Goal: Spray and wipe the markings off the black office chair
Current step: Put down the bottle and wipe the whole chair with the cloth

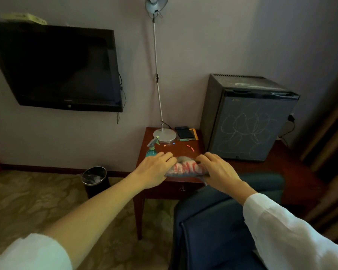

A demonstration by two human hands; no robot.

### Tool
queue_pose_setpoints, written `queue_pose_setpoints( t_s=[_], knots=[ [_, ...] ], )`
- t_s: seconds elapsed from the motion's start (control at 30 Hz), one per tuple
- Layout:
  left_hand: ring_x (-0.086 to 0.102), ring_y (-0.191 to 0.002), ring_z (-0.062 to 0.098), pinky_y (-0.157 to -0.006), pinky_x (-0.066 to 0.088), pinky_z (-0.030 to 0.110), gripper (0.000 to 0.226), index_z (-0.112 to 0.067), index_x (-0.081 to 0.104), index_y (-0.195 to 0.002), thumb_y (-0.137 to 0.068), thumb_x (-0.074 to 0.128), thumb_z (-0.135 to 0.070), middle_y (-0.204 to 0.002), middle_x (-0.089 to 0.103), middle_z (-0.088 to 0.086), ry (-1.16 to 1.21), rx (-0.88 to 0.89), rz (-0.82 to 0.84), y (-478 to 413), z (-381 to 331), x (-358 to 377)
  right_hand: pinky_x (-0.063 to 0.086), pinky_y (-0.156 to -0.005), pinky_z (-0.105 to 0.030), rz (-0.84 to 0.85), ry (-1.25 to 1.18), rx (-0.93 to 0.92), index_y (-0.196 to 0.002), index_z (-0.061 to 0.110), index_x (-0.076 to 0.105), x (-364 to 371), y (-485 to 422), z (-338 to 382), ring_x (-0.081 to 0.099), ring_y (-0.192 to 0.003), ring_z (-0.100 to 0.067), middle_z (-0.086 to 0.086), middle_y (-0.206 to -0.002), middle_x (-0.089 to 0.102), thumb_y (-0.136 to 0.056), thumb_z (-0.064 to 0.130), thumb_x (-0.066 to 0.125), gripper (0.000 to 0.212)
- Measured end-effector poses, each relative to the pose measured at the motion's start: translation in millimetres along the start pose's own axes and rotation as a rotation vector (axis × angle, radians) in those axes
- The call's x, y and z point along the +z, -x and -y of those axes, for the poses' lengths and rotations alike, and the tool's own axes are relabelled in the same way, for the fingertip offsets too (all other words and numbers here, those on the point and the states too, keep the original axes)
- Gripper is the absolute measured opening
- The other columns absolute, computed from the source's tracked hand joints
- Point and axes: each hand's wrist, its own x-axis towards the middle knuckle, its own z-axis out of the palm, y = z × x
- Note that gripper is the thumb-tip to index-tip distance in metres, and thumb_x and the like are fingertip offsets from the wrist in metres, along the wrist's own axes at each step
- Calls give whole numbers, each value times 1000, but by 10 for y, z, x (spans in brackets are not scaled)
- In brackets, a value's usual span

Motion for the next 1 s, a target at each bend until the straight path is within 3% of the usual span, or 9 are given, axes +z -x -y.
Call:
queue_pose_setpoints(
  t_s=[0.27,0.37,0.53,0.8,1.0],
  knots=[
    [48,-118,22,-87,47,35,48,-15,46,-131,-86,61,-18,-129,49,4,8,77,-30,-656,1090,372,47,-81,-28,50,99,132,-130,24,46,275,-1122,-68,50,-116,-17,2,-126,51,-82,35,72,57],
    [51,-111,24,-79,51,35,46,-12,47,-129,-85,62,-16,-126,50,6,42,141,-16,-972,1574,540,50,-84,-30,93,141,213,-130,28,43,405,-1577,-113,51,-115,-15,5,-127,51,-82,40,71,57],
    [54,-106,26,-79,53,39,47,-9,51,-125,-80,66,-12,-122,53,9,70,256,23,-1440,2052,764,50,-85,-31,163,156,357,-130,29,43,604,-2029,-218,53,-113,-16,5,-125,53,-81,41,72,58],
    [51,-105,28,-73,46,38,40,-11,48,-121,-83,59,-5,-119,49,8,88,275,101,-1883,2163,1319,47,-84,-29,298,191,505,-131,28,39,1077,-2302,-523,52,-115,-18,3,-126,51,-83,44,68,58],
    [46,-112,29,-81,44,36,58,-11,39,-130,-79,65,0,-125,44,9,119,125,256,-2102,2060,2084,47,-83,-33,408,139,573,-130,26,39,1748,-2392,-923,49,-116,-22,1,-126,48,-82,37,67,56]
  ],
)
